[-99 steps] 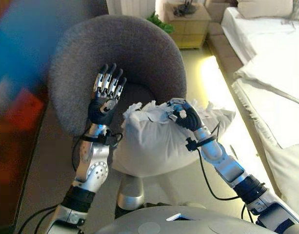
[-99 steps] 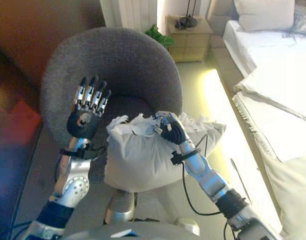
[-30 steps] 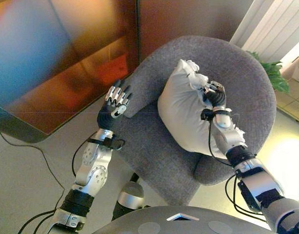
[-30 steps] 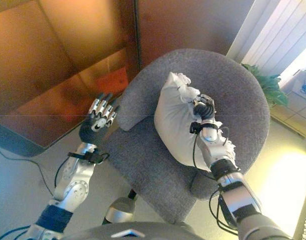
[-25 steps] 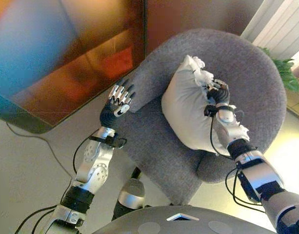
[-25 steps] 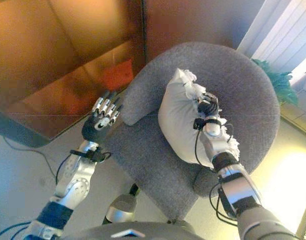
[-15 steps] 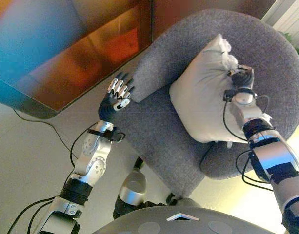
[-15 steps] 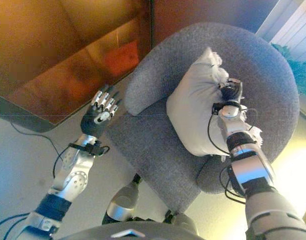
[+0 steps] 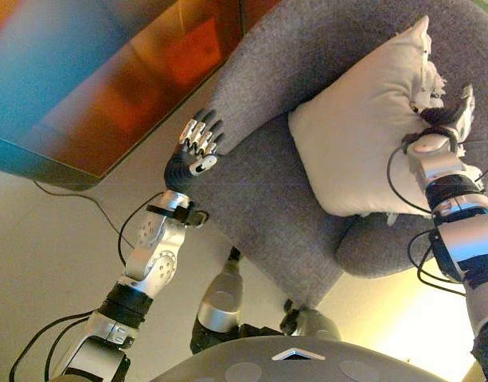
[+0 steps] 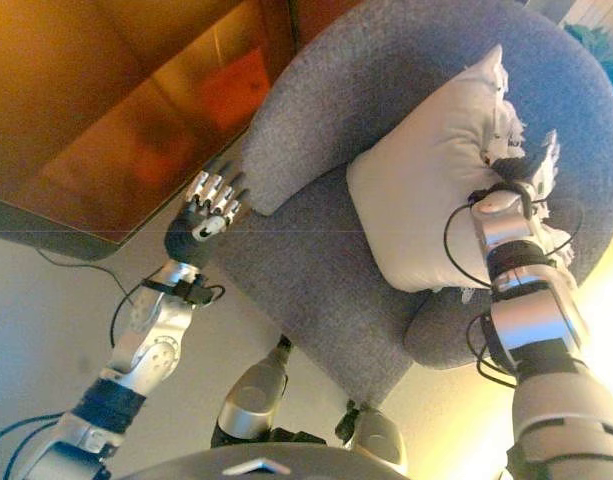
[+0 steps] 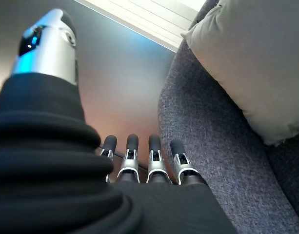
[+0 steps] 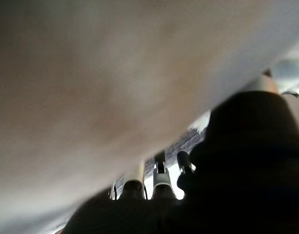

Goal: Pick up the cushion and take it to the sofa

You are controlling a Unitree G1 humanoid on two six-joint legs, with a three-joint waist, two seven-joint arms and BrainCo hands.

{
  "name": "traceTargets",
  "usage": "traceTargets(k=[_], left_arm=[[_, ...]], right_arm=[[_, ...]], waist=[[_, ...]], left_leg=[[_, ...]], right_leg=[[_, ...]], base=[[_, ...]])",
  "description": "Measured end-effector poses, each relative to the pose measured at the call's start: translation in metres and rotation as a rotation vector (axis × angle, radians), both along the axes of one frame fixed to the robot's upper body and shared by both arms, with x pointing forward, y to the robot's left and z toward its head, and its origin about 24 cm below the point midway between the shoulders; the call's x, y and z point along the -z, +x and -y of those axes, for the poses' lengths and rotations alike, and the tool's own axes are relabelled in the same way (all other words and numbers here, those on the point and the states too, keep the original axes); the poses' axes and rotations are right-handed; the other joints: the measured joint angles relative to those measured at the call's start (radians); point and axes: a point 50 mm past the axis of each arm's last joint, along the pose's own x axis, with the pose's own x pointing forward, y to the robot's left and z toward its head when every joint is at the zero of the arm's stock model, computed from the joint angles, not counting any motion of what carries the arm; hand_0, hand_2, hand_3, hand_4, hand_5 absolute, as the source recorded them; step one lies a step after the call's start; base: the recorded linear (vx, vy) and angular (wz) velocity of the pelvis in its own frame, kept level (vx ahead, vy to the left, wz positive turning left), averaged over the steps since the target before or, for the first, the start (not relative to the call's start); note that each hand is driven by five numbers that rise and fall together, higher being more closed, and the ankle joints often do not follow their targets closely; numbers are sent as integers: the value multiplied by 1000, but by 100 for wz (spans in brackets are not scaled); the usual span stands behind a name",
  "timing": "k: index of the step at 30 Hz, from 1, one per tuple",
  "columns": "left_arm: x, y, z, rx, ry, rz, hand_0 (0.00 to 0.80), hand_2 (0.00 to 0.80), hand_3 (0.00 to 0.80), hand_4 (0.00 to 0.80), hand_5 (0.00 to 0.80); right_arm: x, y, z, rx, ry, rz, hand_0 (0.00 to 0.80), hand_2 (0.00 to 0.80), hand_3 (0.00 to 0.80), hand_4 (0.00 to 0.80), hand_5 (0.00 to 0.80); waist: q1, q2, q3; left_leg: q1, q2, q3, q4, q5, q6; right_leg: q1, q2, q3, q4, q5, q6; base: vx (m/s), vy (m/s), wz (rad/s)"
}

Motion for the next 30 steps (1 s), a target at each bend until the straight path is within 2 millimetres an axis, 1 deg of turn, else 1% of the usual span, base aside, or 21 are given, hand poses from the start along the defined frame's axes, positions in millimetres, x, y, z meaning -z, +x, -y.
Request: traceTargets(k=[1, 3, 5, 7, 8, 9, 12, 13, 14, 15, 17, 19, 20, 23, 25, 27, 28, 29, 30], left_arm=[[0, 0, -1, -2, 1, 4, 0, 0, 0, 0, 0], [-1, 0, -2, -2, 8, 7, 0, 0, 0, 0, 0], [-1, -1, -3, -3, 15, 7, 0, 0, 0, 0, 0], [-1, -2, -4, -6, 11, 10, 0, 0, 0, 0, 0], [-1, -4, -5, -10, 7, 10, 0, 0, 0, 0, 0], [0, -7, -5, -10, 2, 9, 0, 0, 0, 0, 0], [1, -13, -11, -32, -8, 3, 0, 0, 0, 0, 0], [1, -14, -13, -42, -12, 5, 0, 0, 0, 0, 0], [0, -15, -14, -50, -16, 7, 0, 0, 0, 0, 0], [0, -16, -15, -55, -19, 9, 0, 0, 0, 0, 0], [1, -19, -20, -78, -28, 2, 0, 0, 0, 0, 0], [2, -22, -21, -88, -39, -2, 0, 0, 0, 0, 0], [3, -23, -21, -92, -46, -4, 0, 0, 0, 0, 0], [3, -26, -23, -105, -61, -9, 0, 0, 0, 0, 0], [5, -27, -23, -107, -66, -15, 0, 0, 0, 0, 0], [8, -30, -22, -112, -77, -29, 0, 0, 0, 0, 0], [9, -30, -22, -113, -79, -31, 0, 0, 0, 0, 0], [13, -34, -25, -130, -88, -49, 0, 0, 0, 0, 0], [15, -35, -24, -131, -93, -55, 0, 0, 0, 0, 0]], right_arm=[[-4, 1, -2, -6, -8, 12, 0, 0, 0, 0, 0], [-11, -1, -3, -20, -39, 42, 0, 0, 0, 0, 0], [-16, -4, -6, -34, -70, 66, 0, 0, 0, 0, 0], [-18, -10, -4, -41, -93, 95, 0, 0, 0, 0, 0], [-19, -14, -6, -47, -81, 123, 0, 0, 0, 0, 0], [-19, -19, -8, -59, -77, 153, 0, 0, 0, 0, 0], [-10, -37, -9, -84, -93, 181, 0, 0, 0, 0, 0], [-7, -44, -9, -90, -104, 188, 0, 0, 0, 0, 0], [-4, -50, -10, -100, -108, 197, 0, 0, 0, 0, 0], [-1, -56, -11, -109, -115, 203, 0, 0, 0, 0, 0], [4, -71, -20, -152, -126, 241, 0, 0, 0, 0, 0], [10, -82, -26, -181, -109, 271, 0, 0, 0, 0, 0], [15, -90, -29, -201, -105, 272, 0, 0, 0, 0, 0], [29, -105, -36, -254, -83, 254, 0, 0, 0, 0, 0], [35, -110, -39, -273, -52, 237, 0, 0, 0, 0, 0], [42, -119, -44, -328, -33, 213, 0, 0, 0, 0, 0], [43, -120, -45, -336, -28, 208, 0, 0, 0, 0, 0], [52, -124, -51, -375, 12, 180, 0, 0, 0, 0, 0], [57, -126, -52, -393, 27, 164, 0, 0, 0, 0, 0]], waist=[[-10, 4, 3], [-19, 8, 8], [-39, 9, 11], [-49, 7, 15], [-62, 3, 18], [-66, -1, 22], [-97, -11, 28], [-116, -14, 30], [-122, -16, 31], [-138, -20, 34], [-152, -23, 35], [-183, -26, 35], [-184, -27, 34], [-212, -35, 28], [-230, -40, 11], [-238, -45, -21], [-240, -47, -28], [-255, -57, -60], [-254, -60, -63]], left_leg=[[0, 0, 1, 0, 0, 0], [0, 3, 20, 0, 0, 0], [2, 4, 27, 0, 0, 0], [7, 7, 36, -1, 0, 0], [10, 9, 46, -1, -1, 1], [18, 11, 58, -1, -3, 3], [44, 13, 82, -2, -11, 5], [54, 13, 83, -2, -14, 5], [63, 14, 86, -2, -16, 4], [77, 17, 101, -2, -20, 4], [104, 19, 111, -2, -27, 4], [124, 22, 126, -3, -35, 3], [137, 24, 134, -3, -38, 2], [162, 28, 145, -3, -44, 0], [170, 30, 155, -3, -47, 0], [179, 30, 166, -3, -51, 0], [180, 30, 167, -3, -51, 0], [189, 31, 173, -3, -54, 0], [204, 31, 182, -4, -57, 0]], right_leg=[[0, 0, 1, 0, 0, 0], [-7, 1, 13, 0, 3, -2], [-8, 2, 16, 0, 3, -3], [-7, 4, 26, 0, 5, -4], [-7, 5, 32, 0, 6, -5], [-6, 6, 42, 0, 7, -6], [7, 9, 65, 0, 9, -6], [17, 9, 68, 0, 9, -6], [24, 9, 71, 0, 9, -6], [29, 11, 85, 0, 9, -6], [46, 11, 100, 0, 9, -6], [60, 14, 114, 0, 7, -7], [67, 16, 122, 0, 7, -8], [85, 18, 136, 0, 6, -9], [89, 19, 145, 0, 5, -9], [91, 19, 157, 0, 5, -9], [91, 19, 158, 0, 5, -9], [95, 20, 163, 0, 5, -9], [107, 20, 171, -1, 5, -8]], base=[[-15, 13, -6], [-6, 16, -14], [4, 14, -10], [22, 21, -11], [36, 28, -19], [40, 28, -25], [73, 26, -21], [128, 27, -15], [107, 18, -20], [98, 18, -23], [74, 17, -25], [98, 32, -22], [65, 31, -19], [40, 33, -15], [19, 41, -14], [-7, 36, -15], [-12, 47, -9], [-12, 47, -13], [-13, 51, -22]])
